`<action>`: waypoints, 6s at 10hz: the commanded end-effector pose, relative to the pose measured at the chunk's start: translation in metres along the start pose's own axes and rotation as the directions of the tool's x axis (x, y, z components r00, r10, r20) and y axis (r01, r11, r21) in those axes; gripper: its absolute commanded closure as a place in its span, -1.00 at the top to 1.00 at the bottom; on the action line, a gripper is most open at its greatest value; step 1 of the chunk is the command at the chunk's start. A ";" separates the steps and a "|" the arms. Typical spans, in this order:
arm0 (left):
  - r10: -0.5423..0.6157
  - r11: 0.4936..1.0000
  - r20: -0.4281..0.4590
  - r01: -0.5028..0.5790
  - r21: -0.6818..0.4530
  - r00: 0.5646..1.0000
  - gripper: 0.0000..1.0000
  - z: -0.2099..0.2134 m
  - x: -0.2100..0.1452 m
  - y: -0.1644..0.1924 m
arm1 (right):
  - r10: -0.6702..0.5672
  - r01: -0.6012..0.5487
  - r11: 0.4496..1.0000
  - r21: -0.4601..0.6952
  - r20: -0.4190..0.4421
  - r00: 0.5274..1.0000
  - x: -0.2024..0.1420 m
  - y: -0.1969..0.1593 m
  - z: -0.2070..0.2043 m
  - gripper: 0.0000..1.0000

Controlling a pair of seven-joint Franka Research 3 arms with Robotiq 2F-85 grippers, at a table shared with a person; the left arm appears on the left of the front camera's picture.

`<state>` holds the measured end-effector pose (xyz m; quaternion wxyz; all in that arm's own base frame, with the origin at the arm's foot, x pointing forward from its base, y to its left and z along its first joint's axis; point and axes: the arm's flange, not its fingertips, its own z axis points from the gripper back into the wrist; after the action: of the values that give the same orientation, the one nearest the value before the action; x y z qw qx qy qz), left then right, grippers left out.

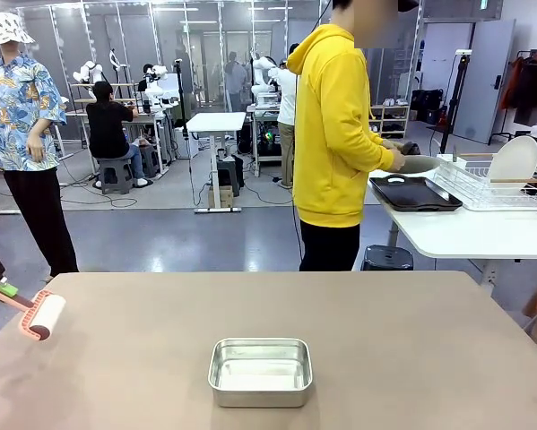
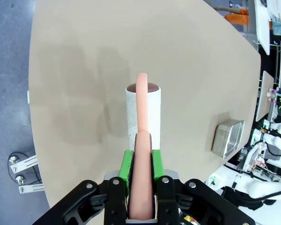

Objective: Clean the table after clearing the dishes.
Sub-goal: When the right (or left) Handle tray is removed, use the right hand (or left hand) to clean the right (or left) side of the table with the Lint Roller, then place the Lint Roller back on top of the Airtight Container.

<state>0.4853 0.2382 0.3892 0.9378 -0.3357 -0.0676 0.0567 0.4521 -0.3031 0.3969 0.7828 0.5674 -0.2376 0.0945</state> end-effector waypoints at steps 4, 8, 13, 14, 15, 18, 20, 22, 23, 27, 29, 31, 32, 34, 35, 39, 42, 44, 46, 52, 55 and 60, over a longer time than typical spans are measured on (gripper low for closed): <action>-0.006 1.000 0.001 0.006 -0.011 1.000 -0.59 -0.001 0.003 0.007 | 0.006 -0.006 1.000 0.005 0.009 1.000 -0.003 0.005 -0.003 1.00; -0.006 1.000 0.001 0.006 -0.011 1.000 -0.59 -0.001 0.003 0.007 | 0.006 -0.006 1.000 0.005 0.009 1.000 -0.003 0.005 -0.003 1.00; -0.006 1.000 0.001 0.006 -0.011 1.000 -0.59 -0.001 0.003 0.007 | 0.006 -0.006 1.000 0.005 0.009 1.000 -0.003 0.005 -0.003 1.00; -0.006 1.000 0.001 0.006 -0.011 1.000 -0.59 -0.001 0.003 0.007 | 0.006 -0.006 1.000 0.005 0.009 1.000 -0.003 0.005 -0.003 1.00; -0.006 1.000 0.001 0.006 -0.011 1.000 -0.59 -0.001 0.003 0.007 | 0.006 -0.006 1.000 0.005 0.009 1.000 -0.003 0.005 -0.003 1.00; -0.006 1.000 0.001 0.006 -0.011 1.000 -0.59 -0.001 0.003 0.007 | 0.006 -0.006 1.000 0.005 0.009 1.000 -0.003 0.005 -0.003 1.00; 0.006 1.000 -0.010 -0.006 0.000 1.000 -0.59 -0.005 0.001 0.006 | 0.006 -0.006 1.000 0.005 0.009 1.000 -0.003 0.005 -0.003 1.00; -0.231 0.971 -0.003 0.231 0.055 0.973 -0.59 0.016 -0.003 -0.035 | 0.006 -0.006 1.000 0.005 0.009 1.000 -0.003 0.005 -0.003 1.00; -0.315 0.940 -0.050 0.318 0.120 0.948 -0.59 0.024 -0.008 -0.053 | 0.006 -0.006 1.000 0.005 0.009 1.000 -0.003 0.005 -0.003 1.00; -0.754 0.535 -0.249 0.788 0.306 0.609 -0.59 0.021 -0.026 -0.209 | 0.006 -0.006 1.000 0.005 0.009 1.000 -0.003 0.005 -0.003 1.00; -0.856 0.261 -0.388 0.934 0.244 0.341 -0.59 -0.009 -0.036 -0.292 | 0.006 -0.006 1.000 0.005 0.009 1.000 -0.003 0.005 -0.003 1.00; -0.851 0.083 -0.510 0.992 0.096 0.121 -0.59 -0.053 -0.040 -0.356 | 0.006 -0.006 1.000 0.005 0.009 1.000 -0.003 0.005 -0.003 1.00; -0.845 0.027 -0.533 0.999 0.035 0.041 -0.59 -0.073 -0.042 -0.381 | 0.006 -0.006 1.000 0.005 0.009 1.000 -0.003 0.005 -0.003 1.00; -0.830 -0.073 -0.541 0.988 -0.134 -0.135 -0.59 -0.109 -0.055 -0.426 | 0.006 -0.006 1.000 0.005 0.009 1.000 -0.003 0.005 -0.003 1.00; -0.812 -0.072 -0.563 0.984 -0.163 -0.153 -0.59 -0.132 -0.063 -0.441 | 0.006 -0.006 1.000 0.005 0.009 1.000 -0.003 0.005 -0.003 1.00; -0.812 -0.128 -0.522 0.953 -0.276 -0.261 -0.59 -0.188 -0.114 -0.488 | 0.006 -0.006 1.000 0.005 0.009 1.000 -0.003 0.005 -0.003 1.00; -0.802 -0.152 -0.509 0.931 -0.331 -0.312 -0.59 -0.233 -0.111 -0.513 | 0.006 -0.006 1.000 0.005 0.009 1.000 -0.003 0.005 -0.003 1.00; -0.796 -0.148 -0.515 0.927 -0.344 -0.317 -0.59 -0.260 -0.109 -0.529 | 0.006 -0.006 1.000 0.005 0.009 1.000 -0.003 0.005 -0.003 1.00; -0.810 -0.082 -0.526 0.938 -0.337 -0.259 -0.59 -0.278 -0.111 -0.532 | 0.006 -0.006 1.000 0.005 0.009 1.000 -0.003 0.005 -0.003 1.00; -0.826 -0.043 -0.525 0.952 -0.303 -0.204 -0.59 -0.320 -0.103 -0.517 | 0.006 -0.006 1.000 0.005 0.009 1.000 -0.003 0.005 -0.003 1.00; -0.815 -0.050 -0.541 0.956 -0.290 -0.207 -0.59 -0.337 -0.099 -0.495 | 0.006 -0.006 1.000 0.005 0.009 1.000 -0.003 0.005 -0.003 1.00; -0.771 -0.124 -0.574 0.949 -0.291 -0.277 -0.59 -0.357 -0.100 -0.468 | 0.006 -0.006 1.000 0.005 0.009 1.000 -0.003 0.005 -0.003 1.00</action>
<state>0.4758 -0.3697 0.4186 0.6724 -0.0657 0.0165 -0.7371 0.4522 -0.3028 0.3968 0.7826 0.5677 -0.2374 0.0947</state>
